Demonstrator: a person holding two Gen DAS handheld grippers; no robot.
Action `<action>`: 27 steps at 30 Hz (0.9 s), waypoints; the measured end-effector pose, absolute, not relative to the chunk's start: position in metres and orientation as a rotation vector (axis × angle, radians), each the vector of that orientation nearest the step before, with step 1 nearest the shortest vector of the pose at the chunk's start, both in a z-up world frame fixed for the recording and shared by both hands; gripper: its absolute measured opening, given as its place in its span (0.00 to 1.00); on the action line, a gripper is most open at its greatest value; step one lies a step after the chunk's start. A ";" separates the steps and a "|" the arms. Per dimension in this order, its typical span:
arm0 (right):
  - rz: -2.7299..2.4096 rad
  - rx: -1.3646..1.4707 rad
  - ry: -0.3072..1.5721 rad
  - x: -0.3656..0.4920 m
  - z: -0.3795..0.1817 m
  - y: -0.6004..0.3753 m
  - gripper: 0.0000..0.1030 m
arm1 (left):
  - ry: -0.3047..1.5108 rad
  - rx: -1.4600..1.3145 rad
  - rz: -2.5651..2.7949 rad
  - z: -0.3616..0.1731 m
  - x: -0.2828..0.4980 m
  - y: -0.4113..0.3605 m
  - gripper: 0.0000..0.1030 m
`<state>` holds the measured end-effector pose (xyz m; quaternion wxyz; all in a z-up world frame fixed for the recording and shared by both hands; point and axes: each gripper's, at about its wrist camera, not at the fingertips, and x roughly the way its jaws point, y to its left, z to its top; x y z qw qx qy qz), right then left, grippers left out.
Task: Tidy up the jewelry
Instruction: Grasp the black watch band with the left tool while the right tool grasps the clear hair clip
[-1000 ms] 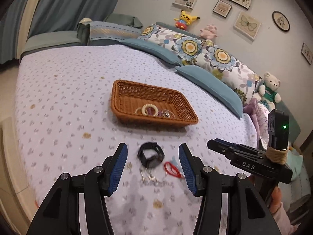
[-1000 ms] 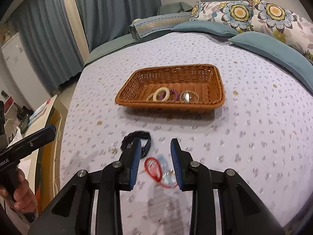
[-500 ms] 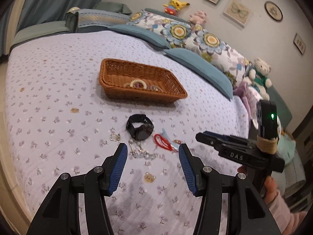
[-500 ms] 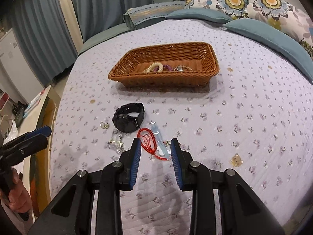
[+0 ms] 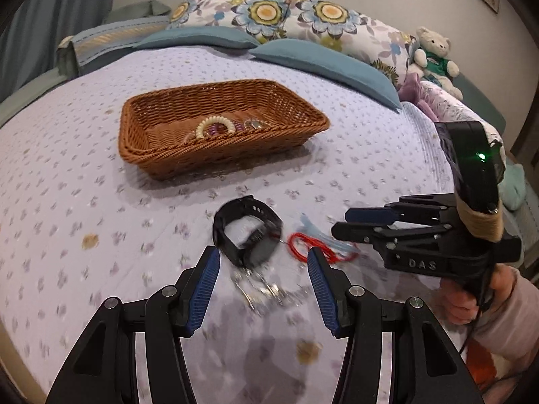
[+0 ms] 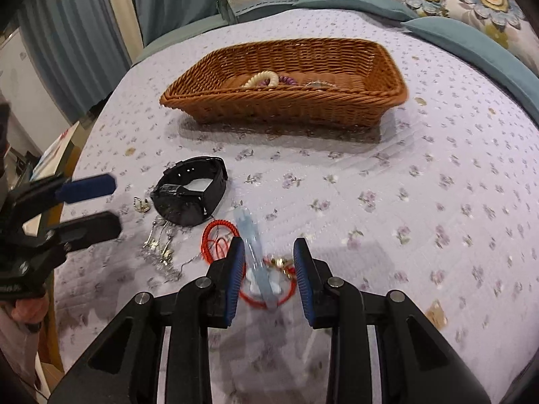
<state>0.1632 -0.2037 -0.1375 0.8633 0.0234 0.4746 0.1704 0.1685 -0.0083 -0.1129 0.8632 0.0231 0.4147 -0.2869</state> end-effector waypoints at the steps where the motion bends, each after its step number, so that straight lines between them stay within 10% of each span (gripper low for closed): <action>1: 0.362 0.037 0.995 0.166 -0.138 -0.201 0.33 | 0.868 0.046 -0.611 -0.114 0.172 -0.008 0.51; 6: 0.386 0.031 0.979 0.174 -0.138 -0.192 0.33 | 0.860 0.075 -0.668 -0.116 0.186 -0.014 0.51; 10: 0.381 0.028 0.983 0.182 -0.142 -0.189 0.30 | 0.886 0.099 -0.713 -0.122 0.193 -0.025 0.27; 27: 0.379 0.030 1.015 0.194 -0.159 -0.184 0.30 | 0.941 0.176 -0.719 -0.137 0.200 -0.040 0.27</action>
